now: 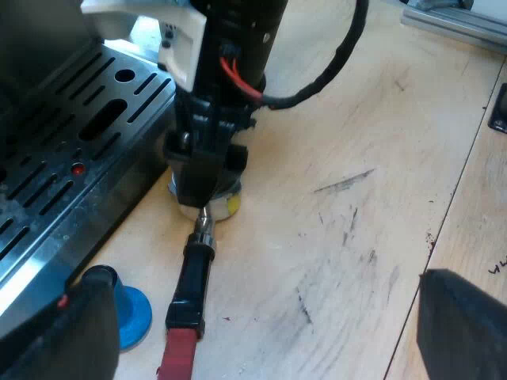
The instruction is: Put the handle in the coffee machine
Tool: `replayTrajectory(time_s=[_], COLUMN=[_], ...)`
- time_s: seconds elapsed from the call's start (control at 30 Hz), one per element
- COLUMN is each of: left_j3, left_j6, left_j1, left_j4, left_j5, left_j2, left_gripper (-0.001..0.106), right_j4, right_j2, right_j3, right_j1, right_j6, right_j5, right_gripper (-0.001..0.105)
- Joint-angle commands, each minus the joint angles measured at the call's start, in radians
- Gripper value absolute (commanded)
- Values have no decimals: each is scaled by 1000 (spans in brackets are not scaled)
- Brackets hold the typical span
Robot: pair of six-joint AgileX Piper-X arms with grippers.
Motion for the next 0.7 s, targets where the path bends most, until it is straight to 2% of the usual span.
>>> replayTrajectory(time_s=[0.03, 0.47, 0.53, 0.57, 0.6, 0.67, 0.7], left_j3=[0, 0, 0, 0, 0, 0, 0], left_j6=[-12, -12, -12, -12, -12, -12, -12], left_j1=[1, 1, 1, 1, 1, 1, 1], left_j4=[-3, -3, -3, -3, -3, -3, -3], left_j5=[-10, -10, -10, -10, -10, -10, -10], left_j2=[0, 0, 0, 0, 0, 0, 0], left_gripper=[78, 78, 78, 78, 78, 78, 78], right_j4=[-24, -30, -30, -27, -16, -2, 1], right_j2=[23, 97, 97, 97, 97, 97, 97], right_j3=[-8, -8, -8, -8, -8, -8, -8], right_j1=[-4, -4, -4, -4, -4, -2, -2], right_j6=[-19, -28, -31, -31, -31, -31, -31], right_j5=[-4, -29, -56, -65, -70, -70, -70], right_gripper=[86, 86, 82, 78, 65, 52, 50])
